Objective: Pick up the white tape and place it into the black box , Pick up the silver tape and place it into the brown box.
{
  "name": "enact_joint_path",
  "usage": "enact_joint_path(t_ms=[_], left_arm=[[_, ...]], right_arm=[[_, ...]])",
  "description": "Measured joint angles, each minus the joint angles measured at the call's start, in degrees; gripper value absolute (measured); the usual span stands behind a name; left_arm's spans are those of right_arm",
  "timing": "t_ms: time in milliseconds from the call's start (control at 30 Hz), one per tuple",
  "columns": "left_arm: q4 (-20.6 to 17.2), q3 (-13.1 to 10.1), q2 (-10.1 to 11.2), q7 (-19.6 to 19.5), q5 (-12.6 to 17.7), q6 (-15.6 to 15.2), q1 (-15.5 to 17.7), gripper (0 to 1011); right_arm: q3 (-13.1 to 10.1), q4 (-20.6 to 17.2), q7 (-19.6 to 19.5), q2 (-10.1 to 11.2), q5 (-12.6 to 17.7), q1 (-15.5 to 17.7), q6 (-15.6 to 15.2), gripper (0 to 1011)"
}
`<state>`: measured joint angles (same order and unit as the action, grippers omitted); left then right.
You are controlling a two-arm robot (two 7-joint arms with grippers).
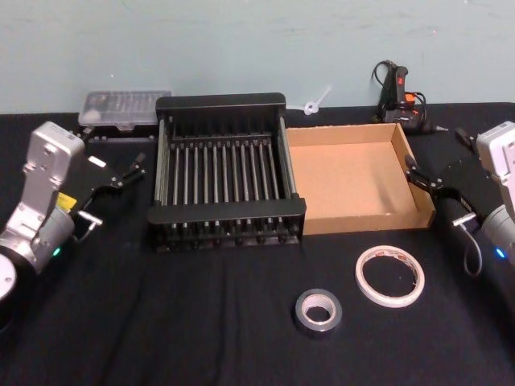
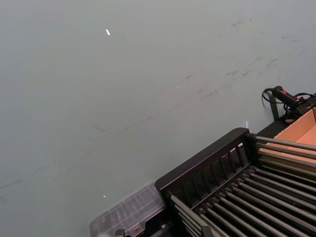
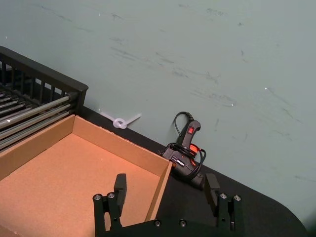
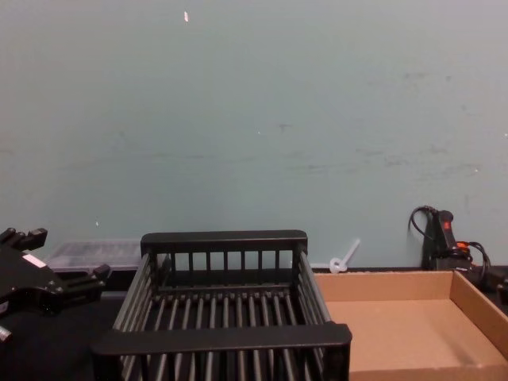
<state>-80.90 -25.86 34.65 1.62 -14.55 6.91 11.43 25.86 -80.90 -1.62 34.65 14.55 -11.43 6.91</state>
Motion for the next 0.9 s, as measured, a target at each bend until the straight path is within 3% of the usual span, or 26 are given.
enact_joint_path(t_ms=[333, 567, 900], left_arm=[[0.00, 0.00, 0.00, 0.00, 0.00, 0.00, 0.00, 1001], [0.00, 0.00, 0.00, 0.00, 0.00, 0.00, 0.00, 1002], [0.00, 0.00, 0.00, 0.00, 0.00, 0.00, 0.00, 1001]], right_arm=[[-0.04, 0.00, 0.01, -0.01, 0.00, 0.01, 0.00, 1002], [-2.21, -1.59, 1.87, 0.79, 1.25, 1.45, 0.14, 1002], [-5.90, -7.56, 6.92, 3.66, 6.09, 4.82, -4.54, 1002]])
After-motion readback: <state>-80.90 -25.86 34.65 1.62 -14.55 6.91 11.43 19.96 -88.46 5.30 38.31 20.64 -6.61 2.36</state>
